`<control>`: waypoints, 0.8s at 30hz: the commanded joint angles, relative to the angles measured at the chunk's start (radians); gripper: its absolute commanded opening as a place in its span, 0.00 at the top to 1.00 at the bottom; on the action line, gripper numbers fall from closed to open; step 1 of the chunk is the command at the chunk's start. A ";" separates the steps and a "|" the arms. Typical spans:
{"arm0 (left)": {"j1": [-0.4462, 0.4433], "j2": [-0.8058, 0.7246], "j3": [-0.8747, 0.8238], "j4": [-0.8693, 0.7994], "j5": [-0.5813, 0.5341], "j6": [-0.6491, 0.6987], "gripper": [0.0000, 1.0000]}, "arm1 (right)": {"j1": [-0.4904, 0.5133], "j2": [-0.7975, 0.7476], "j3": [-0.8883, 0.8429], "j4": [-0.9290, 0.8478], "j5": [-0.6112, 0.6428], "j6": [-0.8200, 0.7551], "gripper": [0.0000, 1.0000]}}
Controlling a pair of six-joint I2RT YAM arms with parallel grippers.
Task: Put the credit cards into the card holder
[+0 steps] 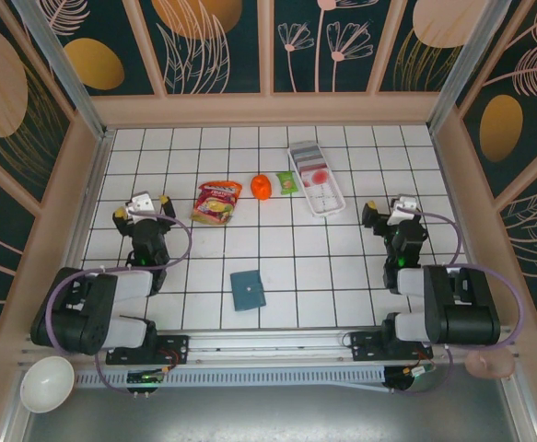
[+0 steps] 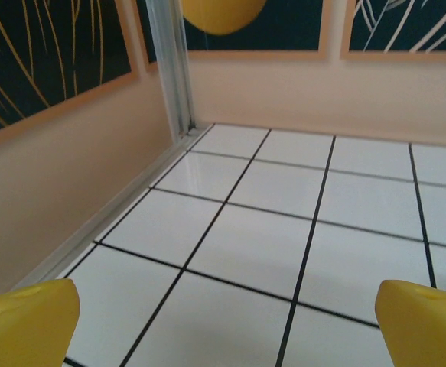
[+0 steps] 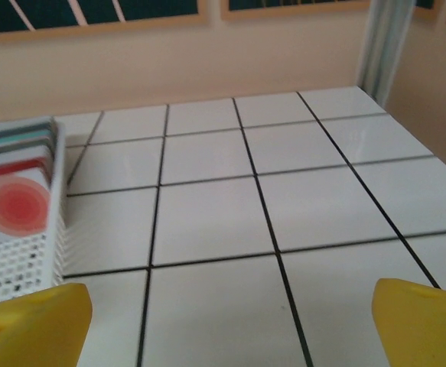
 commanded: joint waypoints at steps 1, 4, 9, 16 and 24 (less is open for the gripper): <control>0.040 0.082 -0.033 0.227 0.107 0.022 0.01 | -0.001 0.024 -0.040 0.204 -0.085 0.012 0.04; 0.070 0.078 -0.015 0.180 0.177 0.004 0.01 | 0.001 0.198 -0.075 0.446 -0.101 0.013 0.04; 0.122 0.144 -0.014 0.213 0.289 -0.025 0.01 | -0.014 0.224 0.013 0.313 -0.008 0.068 0.01; 0.150 0.150 0.008 0.191 0.310 -0.051 0.01 | -0.016 0.214 0.045 0.234 0.001 0.073 0.01; 0.149 0.146 -0.001 0.200 0.304 -0.048 0.01 | -0.002 0.215 0.043 0.241 0.023 0.063 0.01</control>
